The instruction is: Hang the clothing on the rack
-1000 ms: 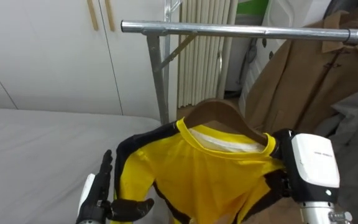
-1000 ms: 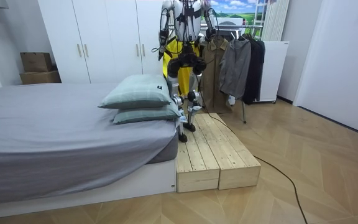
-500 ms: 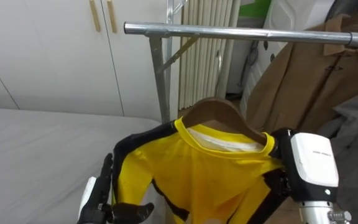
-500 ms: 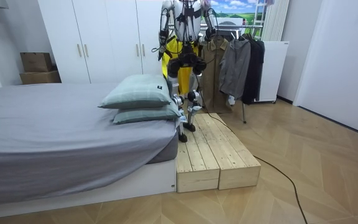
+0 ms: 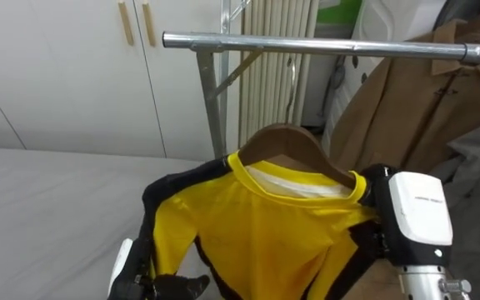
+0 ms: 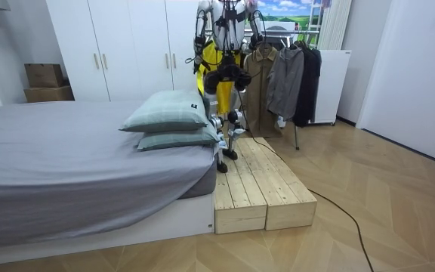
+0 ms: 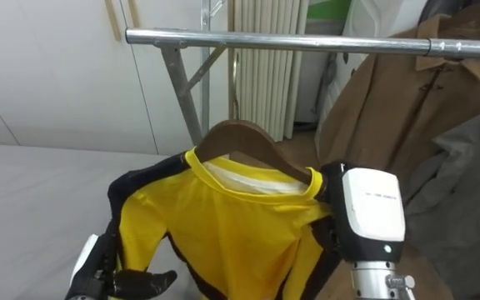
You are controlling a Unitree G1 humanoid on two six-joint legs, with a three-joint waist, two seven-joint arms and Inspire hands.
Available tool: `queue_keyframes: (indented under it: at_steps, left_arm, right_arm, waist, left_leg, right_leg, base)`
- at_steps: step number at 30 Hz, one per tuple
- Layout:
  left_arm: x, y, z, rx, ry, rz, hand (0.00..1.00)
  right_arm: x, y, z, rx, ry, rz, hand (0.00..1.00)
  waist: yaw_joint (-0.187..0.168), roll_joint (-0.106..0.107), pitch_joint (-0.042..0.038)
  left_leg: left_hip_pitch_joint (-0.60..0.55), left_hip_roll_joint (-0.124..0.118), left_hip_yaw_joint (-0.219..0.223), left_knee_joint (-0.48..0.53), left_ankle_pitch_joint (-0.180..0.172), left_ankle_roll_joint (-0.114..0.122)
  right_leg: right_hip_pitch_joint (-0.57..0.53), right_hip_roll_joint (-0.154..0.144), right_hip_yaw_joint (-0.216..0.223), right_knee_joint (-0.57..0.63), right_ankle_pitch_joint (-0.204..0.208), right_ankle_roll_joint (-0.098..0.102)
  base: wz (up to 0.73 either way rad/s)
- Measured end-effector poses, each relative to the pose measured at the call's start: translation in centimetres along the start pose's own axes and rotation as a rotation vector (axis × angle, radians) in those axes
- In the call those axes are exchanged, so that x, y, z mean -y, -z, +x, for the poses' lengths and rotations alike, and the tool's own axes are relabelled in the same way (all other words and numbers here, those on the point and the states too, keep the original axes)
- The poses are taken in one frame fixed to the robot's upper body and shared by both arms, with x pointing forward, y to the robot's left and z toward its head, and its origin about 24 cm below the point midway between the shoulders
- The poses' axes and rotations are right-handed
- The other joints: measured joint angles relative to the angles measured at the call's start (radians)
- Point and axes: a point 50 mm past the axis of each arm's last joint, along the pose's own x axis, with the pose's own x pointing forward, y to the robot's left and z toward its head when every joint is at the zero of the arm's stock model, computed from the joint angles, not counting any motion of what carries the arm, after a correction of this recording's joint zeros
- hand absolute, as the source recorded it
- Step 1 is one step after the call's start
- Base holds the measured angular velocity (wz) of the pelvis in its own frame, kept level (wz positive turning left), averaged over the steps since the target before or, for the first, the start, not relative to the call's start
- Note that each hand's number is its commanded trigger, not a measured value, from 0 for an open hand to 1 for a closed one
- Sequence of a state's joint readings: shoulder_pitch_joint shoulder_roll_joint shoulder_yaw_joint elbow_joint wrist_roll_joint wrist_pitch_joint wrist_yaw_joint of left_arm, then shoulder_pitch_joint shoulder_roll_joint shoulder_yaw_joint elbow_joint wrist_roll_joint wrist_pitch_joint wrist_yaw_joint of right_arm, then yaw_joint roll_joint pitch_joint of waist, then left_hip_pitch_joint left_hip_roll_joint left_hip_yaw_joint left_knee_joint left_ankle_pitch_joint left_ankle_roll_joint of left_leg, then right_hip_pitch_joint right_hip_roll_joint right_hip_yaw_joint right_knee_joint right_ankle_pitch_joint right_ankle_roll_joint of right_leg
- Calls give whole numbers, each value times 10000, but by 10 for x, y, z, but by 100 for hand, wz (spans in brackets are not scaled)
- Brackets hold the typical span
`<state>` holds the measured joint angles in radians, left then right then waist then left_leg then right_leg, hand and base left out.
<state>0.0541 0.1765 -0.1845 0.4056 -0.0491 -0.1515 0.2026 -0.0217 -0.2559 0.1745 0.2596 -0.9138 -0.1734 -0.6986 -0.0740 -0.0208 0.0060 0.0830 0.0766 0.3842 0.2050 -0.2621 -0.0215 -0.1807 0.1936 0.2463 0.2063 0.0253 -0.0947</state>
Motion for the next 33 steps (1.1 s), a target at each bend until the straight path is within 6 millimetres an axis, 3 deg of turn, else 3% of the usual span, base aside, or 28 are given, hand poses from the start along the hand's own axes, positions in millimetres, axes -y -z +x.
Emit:
queue_keyframes:
  at_steps: [5,10,16,26,33]
  left_arm:
    - [1,5,-4,-167,192,-18,0]
    - [-1,4,-3,-141,190,-4,0]
    - [-6,5,-3,-196,-10,-35,0]
    - [-8,5,-2,-173,354,-111,0]
    - [-11,5,-2,-169,416,-150,0]
  right_arm:
    - [10,-3,6,472,336,-205,100]
    - [24,-1,20,760,910,-328,100]
    - [42,7,37,480,1833,-561,100]
    - [49,15,40,93,2132,-393,100]
    - [58,11,58,65,2407,327,100]
  waist:
    - [-33,-28,10]
    - [-40,-322,2]
    - [-21,-410,17]
    - [339,-453,17]
    - [538,-617,73]
  left_leg:
    - [-1,-1,-32,0,10,-6]
    - [21,1,-129,7,38,-9]
    - [231,12,-143,-18,38,-9]
    - [330,-2,-380,-64,39,-10]
    - [314,-2,-472,-59,44,-18]
  right_leg:
    - [13,-8,6,3,-38,31]
    - [62,-12,8,-1,-44,22]
    - [279,-7,-25,-31,-75,10]
    - [356,-95,-361,-5,-139,-13]
    - [371,-106,-354,-33,-153,0]
  base:
    - [1]
    - [4]
    - [1]
    - [6]
    - [2]
